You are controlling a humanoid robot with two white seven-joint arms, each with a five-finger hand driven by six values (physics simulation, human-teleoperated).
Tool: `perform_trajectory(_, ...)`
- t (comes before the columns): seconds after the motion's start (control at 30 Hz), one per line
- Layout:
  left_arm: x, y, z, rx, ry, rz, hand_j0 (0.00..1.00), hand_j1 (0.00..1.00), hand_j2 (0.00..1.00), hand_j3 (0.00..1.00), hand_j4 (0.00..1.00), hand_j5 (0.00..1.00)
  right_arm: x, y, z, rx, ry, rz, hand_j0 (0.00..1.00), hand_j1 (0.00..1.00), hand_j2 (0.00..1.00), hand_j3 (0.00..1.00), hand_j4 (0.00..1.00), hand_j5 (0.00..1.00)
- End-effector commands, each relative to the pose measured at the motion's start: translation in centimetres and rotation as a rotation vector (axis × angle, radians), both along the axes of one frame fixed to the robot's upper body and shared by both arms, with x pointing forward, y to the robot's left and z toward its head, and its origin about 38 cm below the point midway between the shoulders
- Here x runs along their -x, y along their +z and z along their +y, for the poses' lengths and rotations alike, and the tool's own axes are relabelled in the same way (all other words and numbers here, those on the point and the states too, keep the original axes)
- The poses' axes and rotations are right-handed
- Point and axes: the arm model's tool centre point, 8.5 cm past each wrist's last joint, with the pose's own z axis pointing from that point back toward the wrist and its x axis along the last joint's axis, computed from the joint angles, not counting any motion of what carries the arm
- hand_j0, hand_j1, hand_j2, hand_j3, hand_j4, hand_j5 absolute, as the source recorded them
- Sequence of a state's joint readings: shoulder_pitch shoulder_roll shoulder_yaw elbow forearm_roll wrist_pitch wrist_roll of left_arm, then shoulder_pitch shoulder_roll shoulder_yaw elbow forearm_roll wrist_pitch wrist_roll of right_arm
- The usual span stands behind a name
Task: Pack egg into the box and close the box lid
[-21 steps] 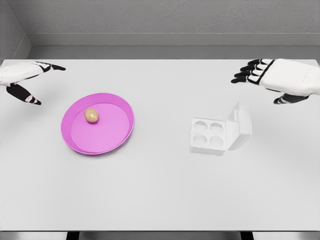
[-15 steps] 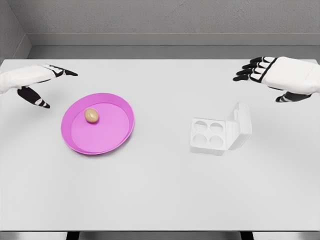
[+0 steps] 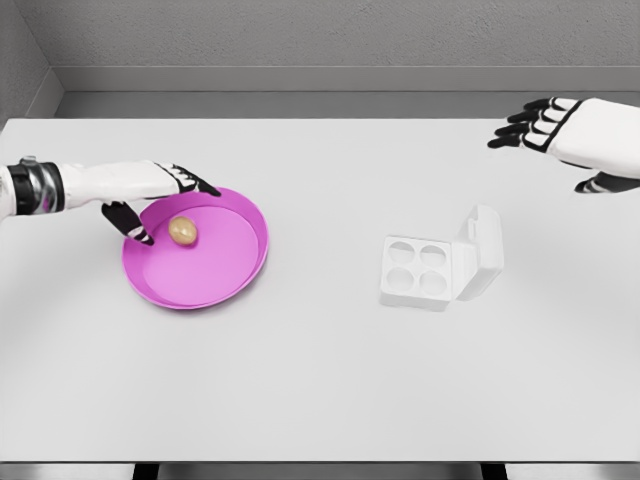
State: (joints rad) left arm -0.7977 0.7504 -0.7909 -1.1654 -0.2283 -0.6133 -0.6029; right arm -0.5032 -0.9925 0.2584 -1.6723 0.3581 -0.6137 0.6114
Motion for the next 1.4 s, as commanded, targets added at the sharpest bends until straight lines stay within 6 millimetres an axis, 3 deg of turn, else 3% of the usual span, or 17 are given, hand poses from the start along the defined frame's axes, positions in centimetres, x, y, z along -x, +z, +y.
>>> perform_trajectory(0.0, 0.1, -0.5, -0.3, -0.002, -0.006, 0.014, 0.99, 0.99, 0.99, 0.99, 0.99, 0.99, 0.0, 0.4, -0.1, -0.006, -0.004, -0.009, 1.00, 1.00, 1.00, 1.00, 1.00, 1.00)
perform_trajectory(0.13, 0.1, -0.9, -0.3, -0.051, -0.014, 0.006, 0.92, 0.92, 0.92, 0.92, 0.92, 0.92, 0.6, 0.7, -3.5, 0.025, -0.089, 0.008, 1.00, 1.00, 1.00, 1.00, 1.00, 1.00)
perform_trajectory(0.3, -0.3, -1.5, -0.8, -0.075, -0.015, 0.005, 0.92, 0.92, 0.92, 0.92, 0.92, 0.92, 0.2, -0.7, -8.3, 0.015, -0.227, 0.068, 1.00, 1.00, 1.00, 1.00, 1.00, 1.00)
perform_trajectory(0.37, -0.3, -1.5, -1.0, -0.073, -0.017, 0.005, 0.90, 0.90, 0.90, 0.90, 0.90, 0.90, 0.3, -0.8, -8.4, 0.013, -0.227, 0.075, 1.00, 1.00, 1.00, 1.00, 1.00, 1.00)
perform_trajectory(0.4, -0.4, -1.6, -1.2, -0.072, -0.022, 0.004, 0.90, 0.90, 0.90, 0.90, 0.90, 0.90, 0.8, -2.4, -8.5, 0.034, -0.229, 0.123, 1.00, 1.00, 1.00, 1.00, 1.00, 1.00)
perform_trajectory(0.6, -0.3, -1.8, -1.2, -0.077, -0.021, 0.007, 0.87, 0.87, 0.87, 0.87, 0.87, 0.87, 2.5, -7.2, -8.7, 0.103, -0.232, 0.234, 1.00, 1.00, 1.00, 1.00, 1.00, 1.00)
perform_trajectory(0.93, -0.2, -2.2, -1.0, -0.082, -0.019, 0.016, 0.82, 0.82, 0.82, 0.82, 0.82, 0.82, 3.0, -11.0, -6.9, 0.170, -0.185, 0.296, 1.00, 1.00, 1.00, 1.00, 1.00, 1.00)
perform_trajectory(1.03, -0.2, -2.3, -1.1, -0.097, -0.022, 0.011, 0.75, 0.75, 0.75, 0.75, 0.75, 0.75, 3.2, -11.3, -6.0, 0.191, -0.157, 0.293, 1.00, 1.00, 1.00, 1.00, 1.00, 1.00)
perform_trajectory(1.37, -0.1, -2.5, -0.9, -0.103, -0.021, 0.016, 0.75, 0.75, 0.75, 0.75, 0.75, 0.75, 3.7, -10.7, -4.7, 0.217, -0.112, 0.270, 1.00, 1.00, 1.00, 1.00, 1.00, 1.00)
